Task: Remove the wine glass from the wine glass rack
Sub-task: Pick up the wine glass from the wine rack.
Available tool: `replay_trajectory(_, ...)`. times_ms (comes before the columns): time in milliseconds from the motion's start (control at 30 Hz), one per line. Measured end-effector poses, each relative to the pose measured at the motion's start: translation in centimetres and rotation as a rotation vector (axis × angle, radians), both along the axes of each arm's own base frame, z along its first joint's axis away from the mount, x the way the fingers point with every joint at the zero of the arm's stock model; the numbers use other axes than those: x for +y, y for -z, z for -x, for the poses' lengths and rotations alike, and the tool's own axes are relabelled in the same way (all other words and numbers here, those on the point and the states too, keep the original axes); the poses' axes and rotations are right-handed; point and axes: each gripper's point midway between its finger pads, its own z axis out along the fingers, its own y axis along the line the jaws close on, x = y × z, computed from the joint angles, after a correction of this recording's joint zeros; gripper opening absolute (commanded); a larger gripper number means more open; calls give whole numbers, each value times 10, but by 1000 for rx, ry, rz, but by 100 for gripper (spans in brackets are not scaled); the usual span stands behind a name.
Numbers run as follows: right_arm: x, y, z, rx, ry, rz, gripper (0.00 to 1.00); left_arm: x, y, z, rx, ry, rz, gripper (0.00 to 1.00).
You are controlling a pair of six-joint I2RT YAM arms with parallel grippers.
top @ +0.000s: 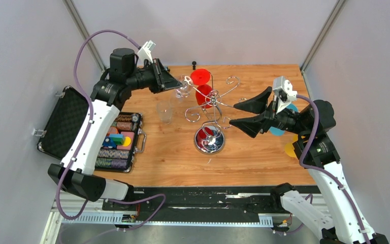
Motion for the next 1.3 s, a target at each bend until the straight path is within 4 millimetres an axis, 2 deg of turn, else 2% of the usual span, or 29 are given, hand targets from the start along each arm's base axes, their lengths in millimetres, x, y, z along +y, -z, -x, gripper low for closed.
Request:
replay_trajectory(267,0,3,-1,-4,3,5,60,-11,13,-15,48,35,25,0)
replay_trajectory(433,0,9,-2,-1,7,11,61,-16,16,-16,74,63,41,0)
replay_trajectory(800,0,11,-3,-2,10,15,61,-23,8,-5,57,136,70,0)
replay_trajectory(1300,-1,9,0,-7,10,9,61,-38,14,19,62,230,42,0)
